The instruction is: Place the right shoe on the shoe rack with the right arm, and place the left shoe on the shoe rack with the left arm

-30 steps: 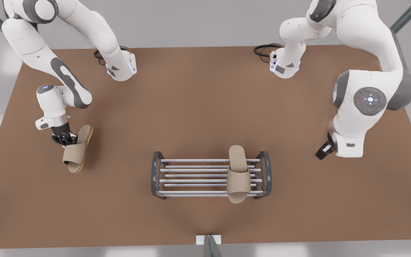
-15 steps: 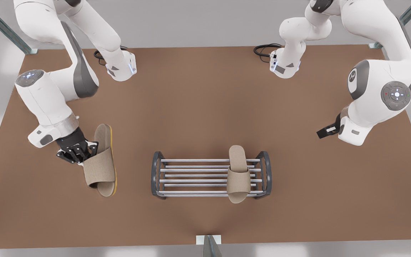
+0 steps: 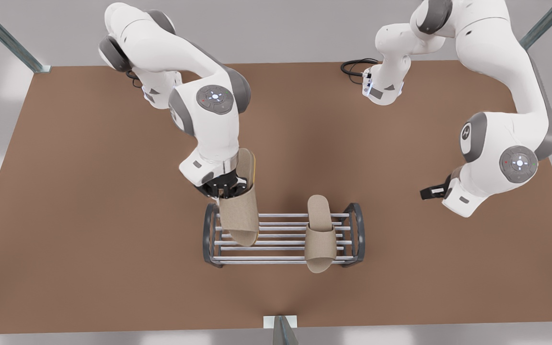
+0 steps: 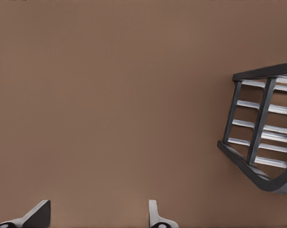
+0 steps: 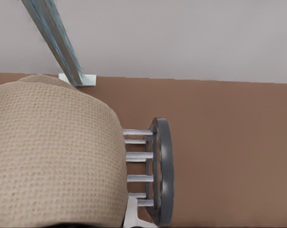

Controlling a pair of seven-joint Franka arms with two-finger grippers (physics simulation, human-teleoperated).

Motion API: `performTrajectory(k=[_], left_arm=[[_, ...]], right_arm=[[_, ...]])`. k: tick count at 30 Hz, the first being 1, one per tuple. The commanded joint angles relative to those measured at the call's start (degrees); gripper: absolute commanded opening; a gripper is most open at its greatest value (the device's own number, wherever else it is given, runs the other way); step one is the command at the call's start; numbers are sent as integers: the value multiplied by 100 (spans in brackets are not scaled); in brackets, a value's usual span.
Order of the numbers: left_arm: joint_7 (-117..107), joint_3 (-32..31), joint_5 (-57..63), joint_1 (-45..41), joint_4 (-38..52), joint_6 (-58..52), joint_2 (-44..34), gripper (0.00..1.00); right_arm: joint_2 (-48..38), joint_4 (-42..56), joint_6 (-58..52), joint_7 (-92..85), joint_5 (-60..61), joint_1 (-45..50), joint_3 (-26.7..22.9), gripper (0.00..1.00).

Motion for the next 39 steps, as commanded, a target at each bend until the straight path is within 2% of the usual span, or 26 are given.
performTrajectory(k=[1,4,6,9,13,35,39], left_arm=[[807,8,-89,66,79,18,65,100],[763,-1,-98,40,88,27,126,100],[781,-1,-98,22,62,-9,118,100],[790,-1,-89,66,62,0,162,100],[807,-1,-89,93,106,27,214,100],[728,8,-63,66,70,27,232,100],[728,8,-54,66,70,27,232,100]], right_arm=[[99,3,21,3090,-41,170,-10,21],[258,3,417,3248,-41,311,-45,21],[600,-6,1172,3249,-41,258,-300,21],[855,-15,1656,3257,-41,250,-476,21],[1013,-59,1849,3257,-41,285,-494,21],[1101,-437,1823,3231,-33,206,-441,21],[1040,-709,1762,2432,-24,223,-362,21]])
